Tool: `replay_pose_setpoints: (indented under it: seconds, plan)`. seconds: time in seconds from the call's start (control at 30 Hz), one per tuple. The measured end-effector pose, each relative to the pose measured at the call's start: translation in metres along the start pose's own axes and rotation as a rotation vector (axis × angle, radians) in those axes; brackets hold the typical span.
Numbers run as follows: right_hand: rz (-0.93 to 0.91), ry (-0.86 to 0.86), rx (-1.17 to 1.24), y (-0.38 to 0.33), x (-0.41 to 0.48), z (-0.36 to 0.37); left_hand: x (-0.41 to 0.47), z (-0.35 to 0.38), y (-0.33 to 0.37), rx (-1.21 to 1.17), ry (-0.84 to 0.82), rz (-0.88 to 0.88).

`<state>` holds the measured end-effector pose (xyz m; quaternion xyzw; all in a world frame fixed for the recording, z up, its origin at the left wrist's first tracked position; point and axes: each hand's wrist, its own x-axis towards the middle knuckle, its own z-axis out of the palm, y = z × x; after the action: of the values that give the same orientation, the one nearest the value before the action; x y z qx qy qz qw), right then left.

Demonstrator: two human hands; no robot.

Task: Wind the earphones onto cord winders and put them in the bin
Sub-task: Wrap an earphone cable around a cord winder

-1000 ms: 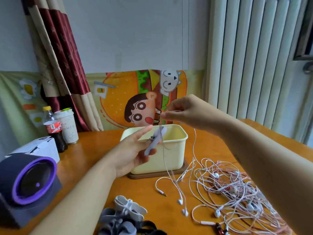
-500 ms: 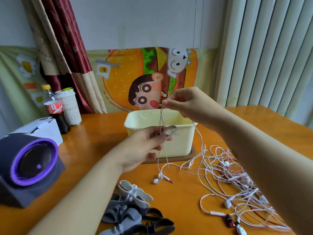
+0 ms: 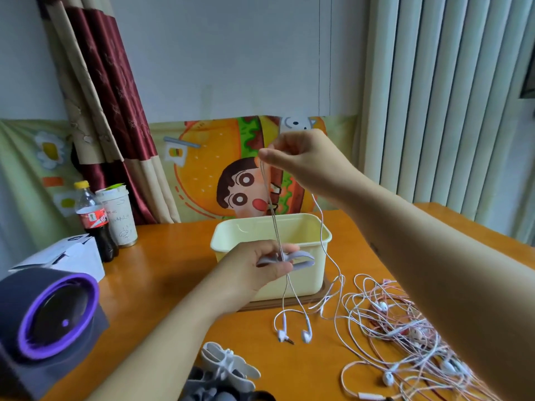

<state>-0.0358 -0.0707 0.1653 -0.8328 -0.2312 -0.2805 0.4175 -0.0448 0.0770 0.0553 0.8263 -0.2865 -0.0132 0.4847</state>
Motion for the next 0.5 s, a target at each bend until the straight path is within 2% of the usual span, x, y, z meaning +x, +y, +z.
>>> replay_pose_setpoints:
  seconds: [0.5]
  plan:
    - [0.043, 0.195, -0.005, 0.020, 0.017, 0.003, -0.008, 0.024, -0.030, 0.065, -0.156, -0.174]
